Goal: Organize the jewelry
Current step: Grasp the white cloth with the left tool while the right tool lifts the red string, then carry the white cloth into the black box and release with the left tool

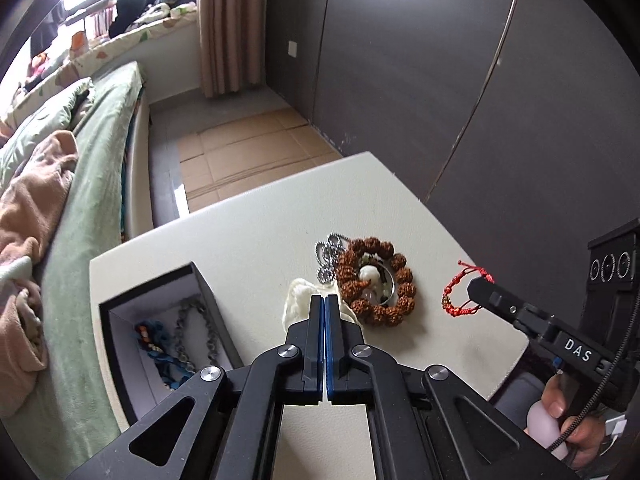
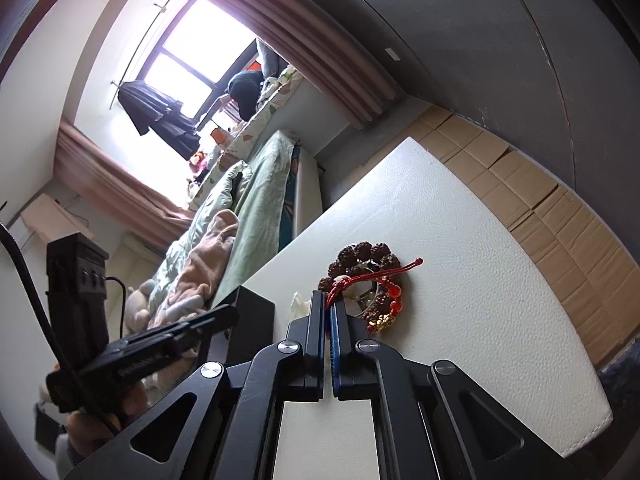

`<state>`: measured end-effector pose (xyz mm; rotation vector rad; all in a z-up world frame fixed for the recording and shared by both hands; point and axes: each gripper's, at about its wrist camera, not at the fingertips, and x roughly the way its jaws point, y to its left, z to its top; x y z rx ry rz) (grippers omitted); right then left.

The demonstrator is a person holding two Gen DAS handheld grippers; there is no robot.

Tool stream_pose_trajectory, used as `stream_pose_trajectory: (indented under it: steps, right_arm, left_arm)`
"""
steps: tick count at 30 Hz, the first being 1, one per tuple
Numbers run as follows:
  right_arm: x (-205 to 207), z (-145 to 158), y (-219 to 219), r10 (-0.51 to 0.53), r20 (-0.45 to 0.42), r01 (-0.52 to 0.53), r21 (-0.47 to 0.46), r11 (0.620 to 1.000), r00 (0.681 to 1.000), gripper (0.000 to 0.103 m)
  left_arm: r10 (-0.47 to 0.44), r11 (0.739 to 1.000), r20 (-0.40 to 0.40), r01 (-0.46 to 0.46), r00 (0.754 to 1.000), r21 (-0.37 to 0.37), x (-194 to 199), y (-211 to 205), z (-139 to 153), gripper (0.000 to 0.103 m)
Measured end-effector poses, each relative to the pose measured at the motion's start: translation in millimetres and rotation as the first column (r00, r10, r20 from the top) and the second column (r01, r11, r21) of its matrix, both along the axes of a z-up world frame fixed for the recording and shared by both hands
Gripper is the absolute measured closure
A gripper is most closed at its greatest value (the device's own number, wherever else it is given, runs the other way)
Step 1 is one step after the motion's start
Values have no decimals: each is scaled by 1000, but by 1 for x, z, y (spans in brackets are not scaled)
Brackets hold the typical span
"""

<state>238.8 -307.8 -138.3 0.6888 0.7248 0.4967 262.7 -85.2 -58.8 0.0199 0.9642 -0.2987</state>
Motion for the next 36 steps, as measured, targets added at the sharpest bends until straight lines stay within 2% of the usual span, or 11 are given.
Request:
stream_pose_trajectory:
  steps: [3, 7, 8, 10, 11, 12, 22, 25, 27, 29, 36]
  right_arm:
    - [-1, 3, 1, -7, 4, 7, 6, 1000, 1000, 99]
    - [-2, 6, 4, -6, 15, 6, 3, 1000, 1000, 99]
    - [-3, 6, 3, -7, 13, 7, 6, 1000, 1000, 99]
    - [-2, 2, 1, -14, 3, 14, 8, 1000, 1000, 99]
    - [-2, -1, -2, -19, -5, 19, 10, 1000, 1000, 99]
    - [-1, -2, -4, -23, -11, 23, 12, 1000, 1000, 99]
    - [2, -11, -21, -41, -31, 42, 34, 999, 999, 99]
    - [2, -10, -21, -37, -31, 38, 33, 999, 999, 99]
    - [2, -10, -21, -32, -30, 33, 33, 999, 999, 99]
    - [2, -9, -20, -28, -30, 28, 32, 999, 999, 99]
    - [3, -9, -19, -33, -33, 33, 25, 999, 999, 99]
  left_arm:
    - [-7, 1000, 11, 7, 1000, -6, 2, 1, 4, 103]
    - [-44, 999, -82, 46, 996, 21, 10, -11, -11, 100]
    - [-52, 998, -108, 56, 993, 28, 10, -15, -16, 92]
    - [-67, 998, -154, 69, 986, 12, 11, -20, -27, 63]
    - [-70, 997, -162, 71, 984, 3, 11, -23, -31, 41]
    - [-70, 997, -155, 72, 985, 6, 10, -25, -33, 35]
    - [-81, 973, -174, 115, 981, 198, 17, -54, -73, 36]
    - [-66, 968, -192, 109, 979, 225, 23, -56, -85, 56]
    - [-56, 972, -213, 102, 975, 213, 26, -53, -92, 85]
    - [-49, 974, -219, 95, 975, 204, 28, -49, -94, 99]
    - [-43, 990, -111, 57, 993, 126, 19, -24, -55, 101]
